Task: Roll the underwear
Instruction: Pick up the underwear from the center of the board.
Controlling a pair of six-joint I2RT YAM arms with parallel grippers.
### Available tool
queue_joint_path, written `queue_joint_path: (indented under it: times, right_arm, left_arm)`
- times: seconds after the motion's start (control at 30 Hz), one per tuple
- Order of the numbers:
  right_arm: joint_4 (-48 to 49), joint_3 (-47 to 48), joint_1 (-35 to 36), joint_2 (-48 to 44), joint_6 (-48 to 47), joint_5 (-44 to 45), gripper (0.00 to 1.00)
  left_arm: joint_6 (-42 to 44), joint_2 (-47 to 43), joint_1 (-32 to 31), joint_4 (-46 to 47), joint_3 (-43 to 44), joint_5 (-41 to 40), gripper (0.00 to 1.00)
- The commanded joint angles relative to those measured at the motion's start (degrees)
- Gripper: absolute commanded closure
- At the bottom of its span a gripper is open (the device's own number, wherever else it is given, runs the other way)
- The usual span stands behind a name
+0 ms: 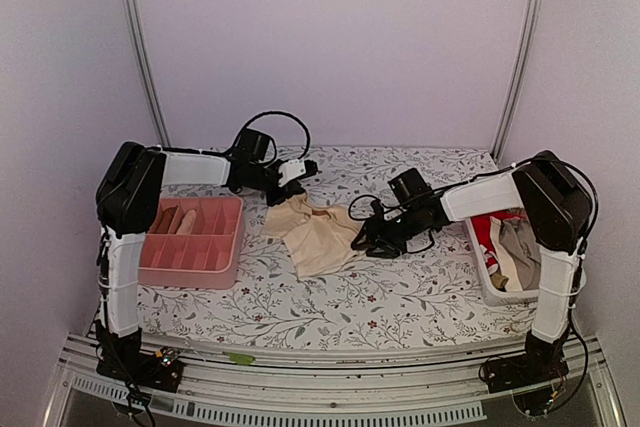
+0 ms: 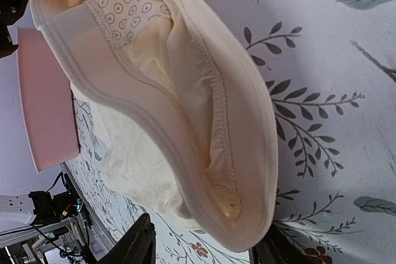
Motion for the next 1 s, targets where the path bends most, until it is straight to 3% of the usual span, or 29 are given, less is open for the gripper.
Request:
queue_joint_path:
  times: [0.0, 0.1, 0.17, 0.27, 0.7, 0.83, 0.97]
  right_arm:
    - [0.9, 0.9, 0.1, 2.9, 2.5, 0.9, 0.51]
    - [1.0, 0.9, 0.0, 3.8, 3.4, 1.9, 0.55]
    - [1.1, 1.0, -0.3, 4.3, 3.6, 2.7, 0.70]
    - [-0.2, 1.7, -1.4, 3.7, 2.7, 3.5, 1.00]
    - [-28.4, 18.3, -7.2, -13.4, -18.9, 26.2, 1.00]
    - [-31.2, 22.4, -9.1, -16.3, -23.7, 31.2, 1.00]
    - [-34.8, 29.4, -9.2, -16.1, -27.8, 31.8, 1.00]
  left_arm:
    - [1.1, 0.5, 0.6, -1.2, 1.5, 0.9, 1.00]
    - [1.2, 0.6, 0.7, -1.3, 1.6, 0.8, 1.00]
    - [0.8, 0.7, 0.9, -1.8, 2.2, 1.2, 1.00]
    - [-0.5, 0.7, 1.5, -5.3, 5.1, 2.6, 1.00]
    - [-3.1, -4.6, 6.1, -30.9, 25.1, 11.7, 1.00]
    - [-5.5, -5.9, 7.5, -33.7, 28.8, 16.4, 1.00]
    - [-4.9, -10.6, 7.1, -34.4, 27.0, 21.3, 1.00]
